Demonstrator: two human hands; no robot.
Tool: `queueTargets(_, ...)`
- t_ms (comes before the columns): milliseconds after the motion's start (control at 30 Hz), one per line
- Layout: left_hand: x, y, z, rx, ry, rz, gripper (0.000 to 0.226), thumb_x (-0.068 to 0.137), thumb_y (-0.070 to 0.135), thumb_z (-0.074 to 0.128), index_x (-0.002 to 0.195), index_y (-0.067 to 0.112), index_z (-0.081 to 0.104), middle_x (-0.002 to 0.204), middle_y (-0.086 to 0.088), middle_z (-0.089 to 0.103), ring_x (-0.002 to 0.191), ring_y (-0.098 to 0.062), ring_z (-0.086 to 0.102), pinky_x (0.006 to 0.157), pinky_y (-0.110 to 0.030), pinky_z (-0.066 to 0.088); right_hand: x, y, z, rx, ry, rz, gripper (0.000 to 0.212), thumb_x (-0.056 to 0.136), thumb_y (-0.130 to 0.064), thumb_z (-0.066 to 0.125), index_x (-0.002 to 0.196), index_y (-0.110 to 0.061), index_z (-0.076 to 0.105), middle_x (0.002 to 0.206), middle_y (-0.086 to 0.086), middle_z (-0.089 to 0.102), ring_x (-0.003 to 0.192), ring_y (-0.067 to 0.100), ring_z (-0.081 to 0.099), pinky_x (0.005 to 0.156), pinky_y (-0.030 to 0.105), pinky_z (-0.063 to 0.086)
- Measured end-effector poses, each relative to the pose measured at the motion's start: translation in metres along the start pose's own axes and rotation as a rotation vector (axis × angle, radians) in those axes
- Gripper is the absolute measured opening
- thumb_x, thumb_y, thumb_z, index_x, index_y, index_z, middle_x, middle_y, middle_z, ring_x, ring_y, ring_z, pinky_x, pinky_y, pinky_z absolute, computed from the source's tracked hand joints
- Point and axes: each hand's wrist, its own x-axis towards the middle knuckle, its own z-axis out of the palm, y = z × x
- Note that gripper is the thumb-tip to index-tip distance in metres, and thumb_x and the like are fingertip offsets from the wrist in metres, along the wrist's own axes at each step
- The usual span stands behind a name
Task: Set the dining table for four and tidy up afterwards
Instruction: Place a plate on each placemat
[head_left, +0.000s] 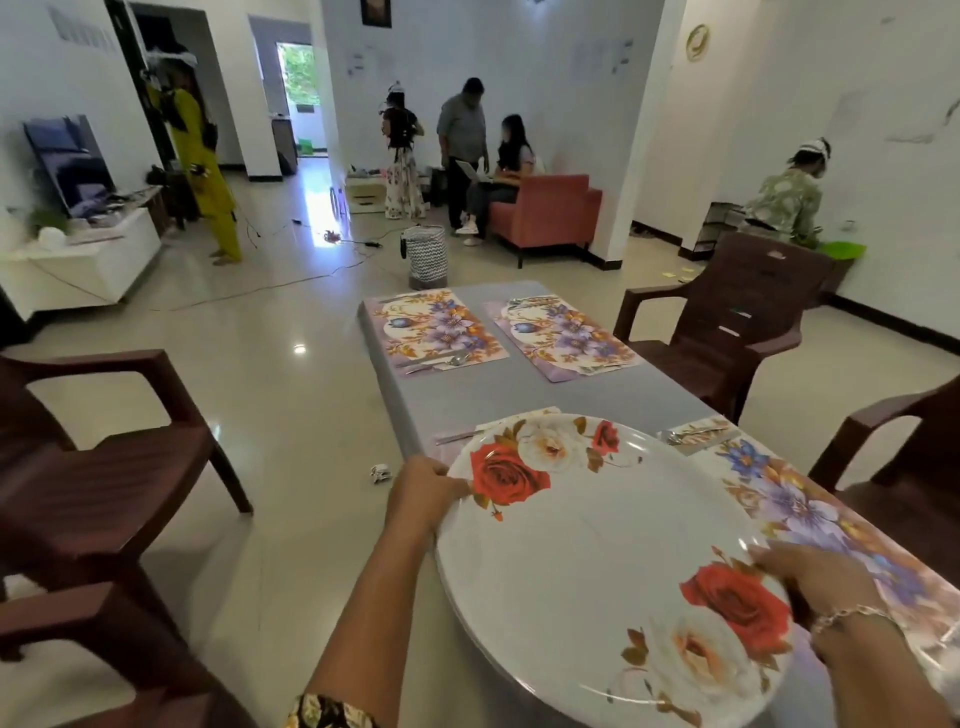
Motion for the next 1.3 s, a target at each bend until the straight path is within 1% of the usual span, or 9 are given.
queueTargets(100, 0.021, -0.009, -0.016, -0.1, 0.014, -0.066, 0.009, 0.075, -0.002, 0.069, 0.079, -0.006, 0.062, 0.074, -0.016, 0.061, 0.056, -0.021, 0.055, 0.051, -0.023, 0.041, 0.025, -0.02, 0.011, 0.048, -0.118, 0.055, 0.015, 0.081, 0.006, 0.062, 0.094, 0.012, 0.062, 0.118, 0.032, 0.056, 0.076, 0.032, 0.051, 0.062, 0.034, 0.039)
queueTargets(233, 0.051, -0.026, -0.026, -0.105, 0.028, -0.141, 0.02, 0.08, -0.004, 0.065, 0.098, -0.009, 0.059, 0.07, -0.013, 0.059, 0.051, -0.019, 0.054, 0.041, -0.018, 0.039, 0.066, -0.013, 0.056, -0.097, -0.054, 0.006, 0.033, 0.079, 0.007, 0.064, 0.108, 0.02, 0.057, 0.117, 0.033, 0.056, 0.11, 0.042, 0.052, 0.095, 0.044, 0.036)
queueTargets(367, 0.09, -0.035, -0.026, -0.053, 0.013, -0.228, 0.012, 0.083, -0.006, 0.06, 0.072, -0.002, 0.058, 0.061, -0.01, 0.056, 0.05, -0.02, 0.05, 0.036, -0.015, 0.036, 0.097, -0.005, 0.095, -0.174, -0.071, 0.084, 0.037, 0.081, -0.007, 0.067, 0.113, 0.011, 0.06, 0.105, 0.019, 0.061, 0.092, 0.035, 0.055, 0.078, 0.031, 0.037)
queueTargets(467, 0.125, -0.037, -0.021, -0.025, -0.051, -0.277, 0.004, 0.081, -0.008, 0.06, 0.081, -0.005, 0.059, 0.065, -0.012, 0.056, 0.052, -0.021, 0.052, 0.039, -0.017, 0.04, 0.11, 0.004, 0.116, -0.161, -0.021, 0.162, 0.036, 0.089, -0.016, 0.059, 0.119, 0.003, 0.059, 0.126, 0.02, 0.057, 0.118, 0.031, 0.051, 0.072, 0.011, 0.035)
queueTargets(533, 0.148, -0.042, -0.015, 0.011, -0.096, -0.307, 0.007, 0.08, -0.01, 0.059, 0.079, -0.003, 0.057, 0.067, -0.013, 0.056, 0.053, -0.022, 0.051, 0.044, -0.021, 0.041, 0.12, 0.011, 0.125, -0.173, -0.017, 0.229, 0.033, 0.087, -0.007, 0.061, 0.117, 0.006, 0.059, 0.124, 0.023, 0.058, 0.117, 0.034, 0.053, 0.05, 0.006, 0.034)
queueTargets(800, 0.204, -0.048, -0.003, 0.093, -0.258, -0.365, 0.015, 0.083, -0.01, 0.056, 0.079, 0.002, 0.063, 0.072, -0.01, 0.06, 0.062, -0.022, 0.056, 0.049, -0.027, 0.046, 0.133, 0.031, 0.158, -0.063, 0.189, 0.342, 0.039, 0.074, 0.01, 0.067, 0.112, 0.007, 0.062, 0.118, 0.02, 0.061, 0.095, 0.027, 0.058, 0.091, 0.037, 0.044)
queueTargets(1067, 0.228, -0.064, -0.001, 0.169, -0.321, -0.334, 0.026, 0.081, -0.014, 0.052, 0.099, -0.001, 0.065, 0.08, -0.013, 0.063, 0.071, -0.029, 0.059, 0.054, -0.029, 0.049, 0.127, 0.035, 0.175, 0.037, 0.326, 0.403, 0.03, 0.077, 0.021, 0.055, 0.106, 0.025, 0.054, 0.112, 0.037, 0.057, 0.095, 0.041, 0.056, 0.082, 0.041, 0.043)
queueTargets(1167, 0.231, -0.07, 0.004, 0.256, -0.262, -0.262, 0.017, 0.08, -0.004, 0.061, 0.095, 0.005, 0.063, 0.091, -0.016, 0.066, 0.084, -0.034, 0.064, 0.068, -0.041, 0.056, 0.129, 0.04, 0.175, 0.042, 0.346, 0.402, 0.024, 0.067, 0.025, 0.06, 0.089, 0.016, 0.062, 0.096, 0.027, 0.063, 0.079, 0.026, 0.05, 0.072, 0.033, 0.039)
queueTargets(1300, 0.22, -0.068, 0.006, 0.558, -0.147, -0.088, 0.018, 0.084, 0.016, 0.067, 0.092, 0.009, 0.053, 0.087, -0.005, 0.059, 0.077, -0.022, 0.057, 0.059, -0.028, 0.042, 0.129, 0.042, 0.171, 0.008, 0.314, 0.399, 0.028, 0.063, 0.018, 0.07, 0.058, -0.003, 0.052, 0.081, 0.018, 0.058, 0.068, 0.024, 0.048, 0.066, 0.033, 0.039)
